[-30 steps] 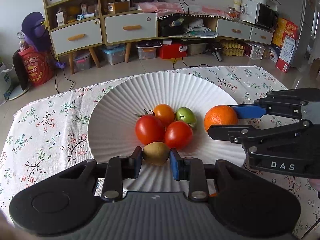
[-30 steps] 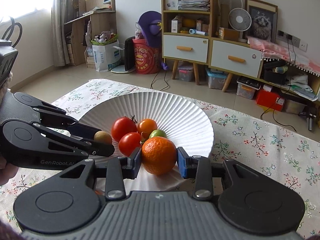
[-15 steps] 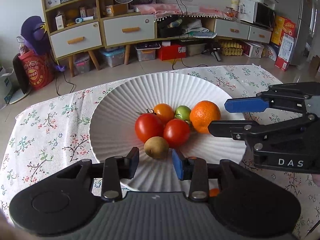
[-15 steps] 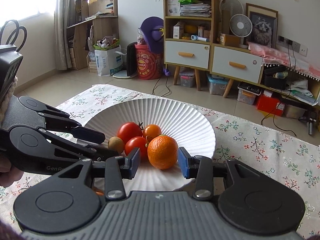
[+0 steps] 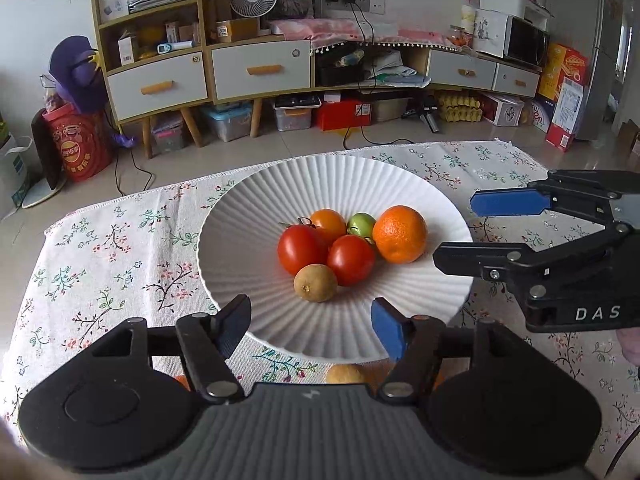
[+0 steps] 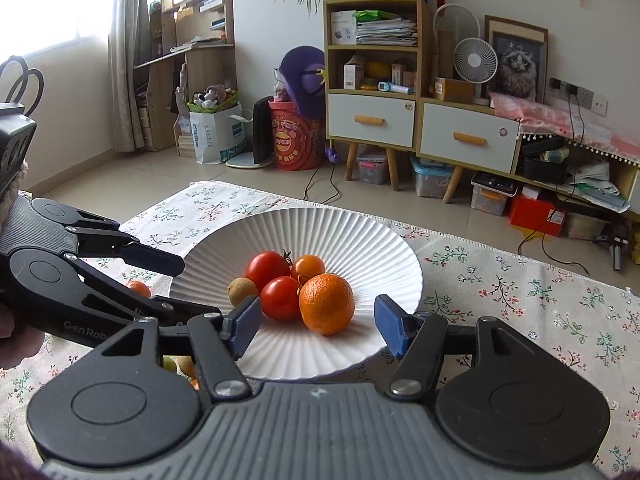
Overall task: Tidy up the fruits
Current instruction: 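Withdraw both open tools from the plate toward the loose fruit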
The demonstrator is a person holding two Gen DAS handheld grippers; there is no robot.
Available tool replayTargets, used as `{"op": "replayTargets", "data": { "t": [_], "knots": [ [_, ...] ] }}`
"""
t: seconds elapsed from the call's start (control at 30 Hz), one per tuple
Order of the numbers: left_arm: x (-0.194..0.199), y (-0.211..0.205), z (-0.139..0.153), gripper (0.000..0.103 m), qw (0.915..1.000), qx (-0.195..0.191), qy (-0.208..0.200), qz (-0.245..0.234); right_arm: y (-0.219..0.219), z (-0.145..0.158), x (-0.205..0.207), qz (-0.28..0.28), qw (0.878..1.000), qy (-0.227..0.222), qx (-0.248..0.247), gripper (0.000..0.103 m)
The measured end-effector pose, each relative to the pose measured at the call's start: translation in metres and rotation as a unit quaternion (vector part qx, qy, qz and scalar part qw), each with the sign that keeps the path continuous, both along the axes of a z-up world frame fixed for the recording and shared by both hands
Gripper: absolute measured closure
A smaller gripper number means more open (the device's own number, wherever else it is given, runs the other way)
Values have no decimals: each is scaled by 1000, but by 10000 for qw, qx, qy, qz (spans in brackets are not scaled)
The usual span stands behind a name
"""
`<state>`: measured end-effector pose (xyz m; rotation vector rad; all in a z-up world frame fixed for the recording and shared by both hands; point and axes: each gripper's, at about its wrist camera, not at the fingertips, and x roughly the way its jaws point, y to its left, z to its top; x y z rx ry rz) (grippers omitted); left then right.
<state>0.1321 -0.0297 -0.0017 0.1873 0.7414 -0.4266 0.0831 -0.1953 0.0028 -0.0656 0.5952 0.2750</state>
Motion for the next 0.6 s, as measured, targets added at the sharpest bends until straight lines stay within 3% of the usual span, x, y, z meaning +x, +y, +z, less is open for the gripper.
{"op": "replayTargets", "data": {
  "t": [0.2,0.6],
  "knots": [
    [-10,11,5,25,9997,-221,64,35,0,0,-10,-2,10000,11,-13,36],
    [-32,18,5,9,9999,-150,43,-48,5,5,-30,-15,9998,109,136,27]
  ]
}}
